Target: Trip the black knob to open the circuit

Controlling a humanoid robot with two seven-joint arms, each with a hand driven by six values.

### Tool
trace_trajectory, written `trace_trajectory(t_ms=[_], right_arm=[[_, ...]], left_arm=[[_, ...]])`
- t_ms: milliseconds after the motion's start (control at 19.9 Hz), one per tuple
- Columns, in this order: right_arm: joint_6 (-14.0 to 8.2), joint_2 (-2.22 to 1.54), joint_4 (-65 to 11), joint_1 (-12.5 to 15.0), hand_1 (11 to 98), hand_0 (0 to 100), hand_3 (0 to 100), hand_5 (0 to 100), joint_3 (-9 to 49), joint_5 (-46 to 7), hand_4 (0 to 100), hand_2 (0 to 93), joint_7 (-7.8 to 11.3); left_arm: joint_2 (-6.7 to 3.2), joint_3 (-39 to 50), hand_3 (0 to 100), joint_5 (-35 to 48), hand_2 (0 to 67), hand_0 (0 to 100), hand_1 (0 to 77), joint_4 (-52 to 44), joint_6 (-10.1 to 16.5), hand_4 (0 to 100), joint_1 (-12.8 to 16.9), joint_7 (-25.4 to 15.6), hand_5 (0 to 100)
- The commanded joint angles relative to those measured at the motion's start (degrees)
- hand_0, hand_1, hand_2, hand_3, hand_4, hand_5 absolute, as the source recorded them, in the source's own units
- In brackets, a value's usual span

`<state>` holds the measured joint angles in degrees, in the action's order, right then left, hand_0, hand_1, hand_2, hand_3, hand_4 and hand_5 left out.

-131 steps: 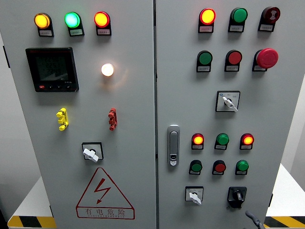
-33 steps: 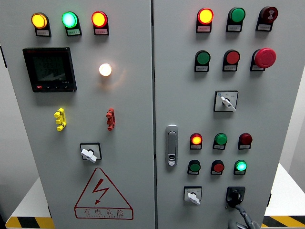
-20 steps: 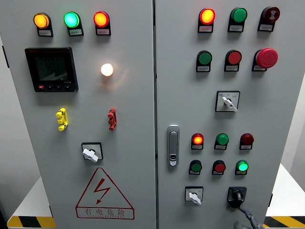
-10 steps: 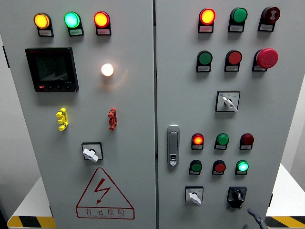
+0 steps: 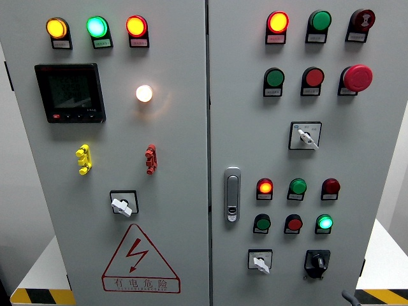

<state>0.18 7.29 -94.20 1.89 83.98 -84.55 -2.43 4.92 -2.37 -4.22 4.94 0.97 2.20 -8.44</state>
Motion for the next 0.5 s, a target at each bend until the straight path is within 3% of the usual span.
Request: trace_trajectory(t_ms=[0, 452], right_arm=[[0.0, 0.00, -1.6, 2.1, 45.0, 84, 42, 63, -0.2, 0.0, 36, 7.9, 0.06], [0.0, 0.44, -2.6, 5.4, 45.4, 85, 31, 43, -0.6, -3.2, 25, 10.8, 0.14]], left_arm=[[0.00, 0.0, 21, 0.0, 12.7, 0, 3.2, 0.0, 0.0, 7, 0.0, 0.0, 2], [0.00, 0.1, 21, 0.0, 12.7, 0, 3.4, 0.1, 0.0, 7, 0.0, 0.0, 2]])
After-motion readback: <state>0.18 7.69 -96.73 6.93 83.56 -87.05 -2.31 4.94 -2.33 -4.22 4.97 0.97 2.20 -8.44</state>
